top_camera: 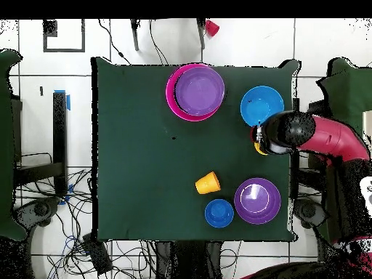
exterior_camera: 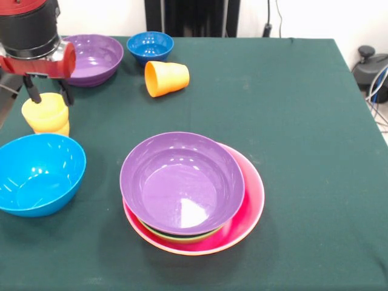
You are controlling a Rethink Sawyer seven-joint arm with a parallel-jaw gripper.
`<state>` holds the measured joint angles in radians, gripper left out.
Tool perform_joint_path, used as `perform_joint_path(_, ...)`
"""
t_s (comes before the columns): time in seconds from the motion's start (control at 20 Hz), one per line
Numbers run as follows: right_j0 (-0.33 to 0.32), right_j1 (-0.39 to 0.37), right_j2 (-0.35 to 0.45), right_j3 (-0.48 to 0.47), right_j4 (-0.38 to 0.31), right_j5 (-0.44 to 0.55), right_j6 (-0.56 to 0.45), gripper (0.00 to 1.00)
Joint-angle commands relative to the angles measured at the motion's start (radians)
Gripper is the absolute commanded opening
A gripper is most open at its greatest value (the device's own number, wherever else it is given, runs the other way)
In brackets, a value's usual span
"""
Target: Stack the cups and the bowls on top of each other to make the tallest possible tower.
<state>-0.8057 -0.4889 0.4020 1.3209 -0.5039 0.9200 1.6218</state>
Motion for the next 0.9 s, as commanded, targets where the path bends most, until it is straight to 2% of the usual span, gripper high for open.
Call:
perform_joint_path(0.05,0.041,-0.01,0.029,0.091,-0.039,-0.069,-0.078,1.0)
perform_joint_path(0.3,0.021,0.01,0.059,0.122,-0.007,-0.123,-0.063,1.0)
perform_joint_path(0.55,-0.006,0.049,0.07,0.155,-0.006,-0.197,-0.056,1.0)
perform_joint_path(0.9,-0.04,0.096,0.089,0.156,-0.004,-0.241,-0.089,1.0)
